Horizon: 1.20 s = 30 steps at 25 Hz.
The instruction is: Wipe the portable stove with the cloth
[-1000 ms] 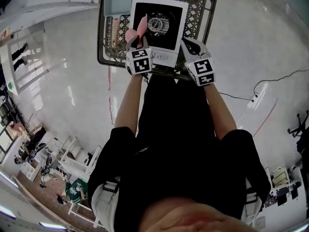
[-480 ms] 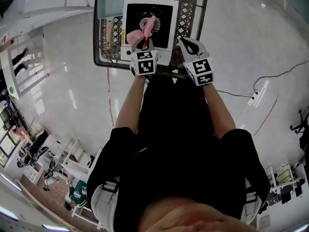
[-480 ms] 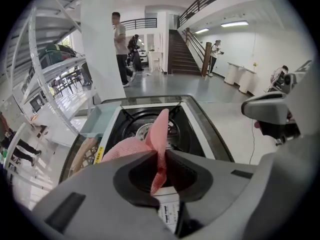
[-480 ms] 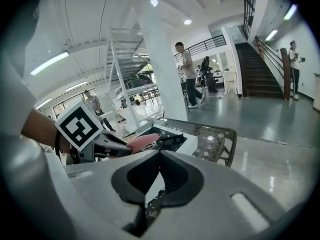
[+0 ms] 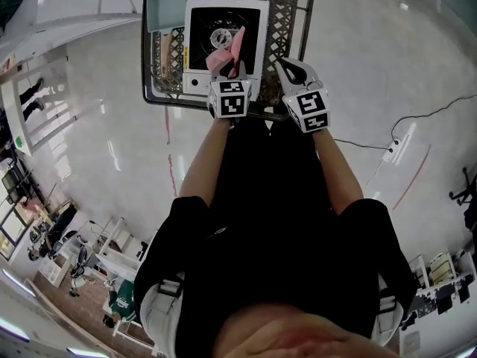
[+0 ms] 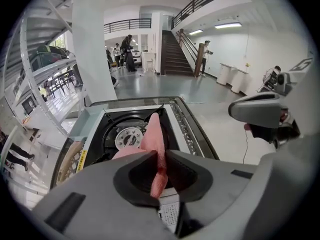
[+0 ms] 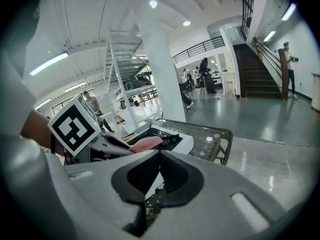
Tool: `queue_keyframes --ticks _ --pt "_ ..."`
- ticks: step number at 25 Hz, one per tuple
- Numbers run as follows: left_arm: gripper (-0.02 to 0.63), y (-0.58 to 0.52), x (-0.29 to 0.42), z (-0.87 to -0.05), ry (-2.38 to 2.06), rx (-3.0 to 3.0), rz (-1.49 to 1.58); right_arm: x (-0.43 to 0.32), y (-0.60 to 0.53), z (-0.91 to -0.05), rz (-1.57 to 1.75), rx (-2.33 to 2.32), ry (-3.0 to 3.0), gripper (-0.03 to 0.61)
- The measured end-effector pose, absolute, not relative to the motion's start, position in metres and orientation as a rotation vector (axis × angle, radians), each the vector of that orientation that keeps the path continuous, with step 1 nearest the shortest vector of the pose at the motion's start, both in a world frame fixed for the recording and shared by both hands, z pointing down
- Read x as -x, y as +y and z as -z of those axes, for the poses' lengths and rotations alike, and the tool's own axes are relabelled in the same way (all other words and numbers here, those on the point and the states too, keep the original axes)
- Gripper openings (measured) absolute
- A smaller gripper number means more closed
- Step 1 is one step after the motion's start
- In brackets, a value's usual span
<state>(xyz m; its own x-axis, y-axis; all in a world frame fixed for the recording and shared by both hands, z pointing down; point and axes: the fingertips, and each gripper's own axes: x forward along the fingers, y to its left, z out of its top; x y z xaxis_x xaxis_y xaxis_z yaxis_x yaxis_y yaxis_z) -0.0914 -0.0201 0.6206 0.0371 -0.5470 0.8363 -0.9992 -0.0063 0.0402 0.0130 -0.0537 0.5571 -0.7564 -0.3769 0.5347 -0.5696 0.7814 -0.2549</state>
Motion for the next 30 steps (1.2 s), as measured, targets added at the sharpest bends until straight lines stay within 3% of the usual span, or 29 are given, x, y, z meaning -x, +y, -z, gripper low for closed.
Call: queue_keyframes --ticks 30 --pt "0.046 -0.056 0.006 -0.618 -1.496 -1.765 -0.862 -0.095 -0.073 -0.557 -0.589 -0.861 -2.473 0.003"
